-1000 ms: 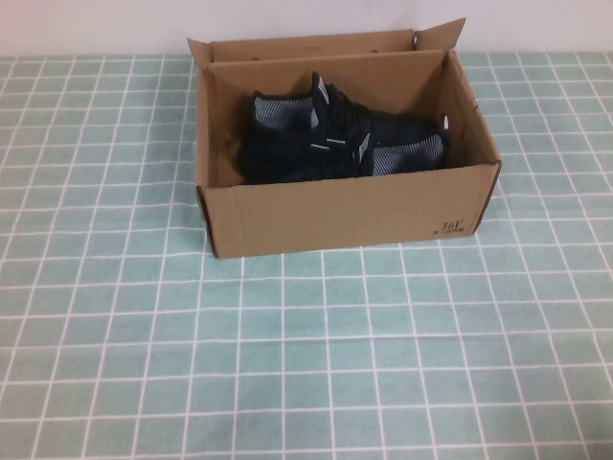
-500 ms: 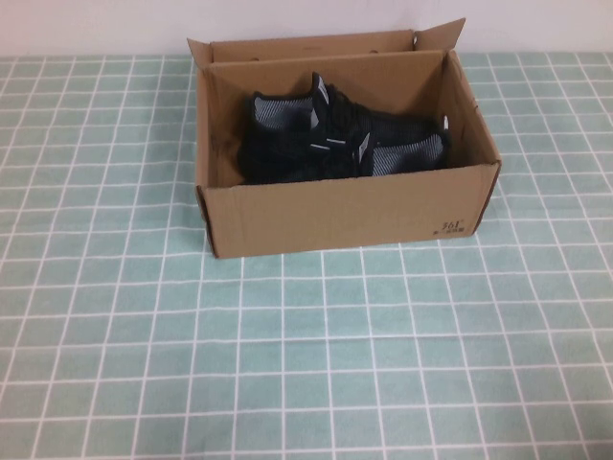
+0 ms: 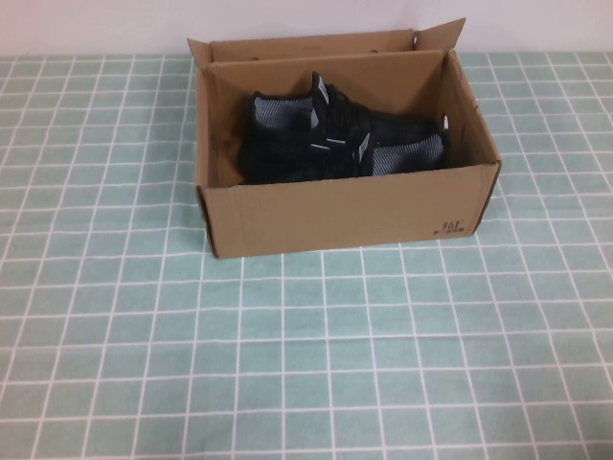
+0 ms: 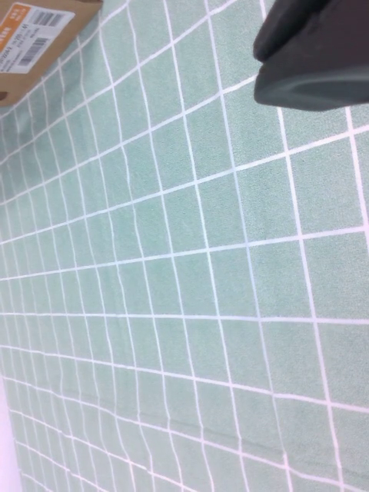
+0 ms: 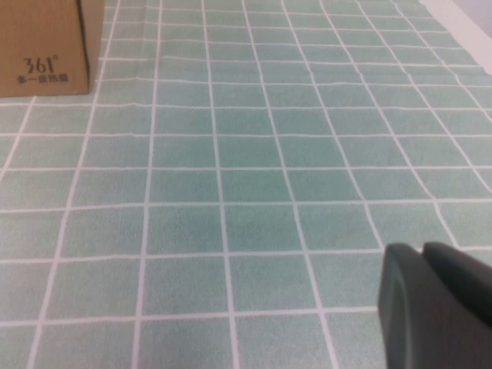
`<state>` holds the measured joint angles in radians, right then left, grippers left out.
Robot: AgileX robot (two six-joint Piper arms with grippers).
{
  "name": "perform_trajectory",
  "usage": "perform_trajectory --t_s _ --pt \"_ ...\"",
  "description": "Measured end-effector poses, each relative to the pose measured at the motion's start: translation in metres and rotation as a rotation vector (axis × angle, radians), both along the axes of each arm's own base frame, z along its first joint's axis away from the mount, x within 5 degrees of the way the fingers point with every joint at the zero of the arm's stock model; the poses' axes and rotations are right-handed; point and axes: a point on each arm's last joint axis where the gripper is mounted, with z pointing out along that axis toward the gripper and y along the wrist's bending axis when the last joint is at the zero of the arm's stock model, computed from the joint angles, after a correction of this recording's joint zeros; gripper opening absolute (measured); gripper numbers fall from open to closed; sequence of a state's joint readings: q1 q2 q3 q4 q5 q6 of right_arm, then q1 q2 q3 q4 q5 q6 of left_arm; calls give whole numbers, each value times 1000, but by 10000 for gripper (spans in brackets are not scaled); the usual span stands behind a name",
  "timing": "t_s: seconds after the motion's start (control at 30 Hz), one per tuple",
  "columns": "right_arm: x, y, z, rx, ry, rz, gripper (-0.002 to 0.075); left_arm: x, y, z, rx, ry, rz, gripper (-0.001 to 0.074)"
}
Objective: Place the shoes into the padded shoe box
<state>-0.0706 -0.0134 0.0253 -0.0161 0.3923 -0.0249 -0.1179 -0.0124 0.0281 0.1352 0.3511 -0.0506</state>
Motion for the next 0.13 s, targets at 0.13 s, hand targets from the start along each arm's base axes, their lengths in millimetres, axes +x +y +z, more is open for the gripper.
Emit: perform_trajectory --t_s 0.13 --pt "0 0 0 0 0 0 -8 0 0 0 0 0 0 -4"
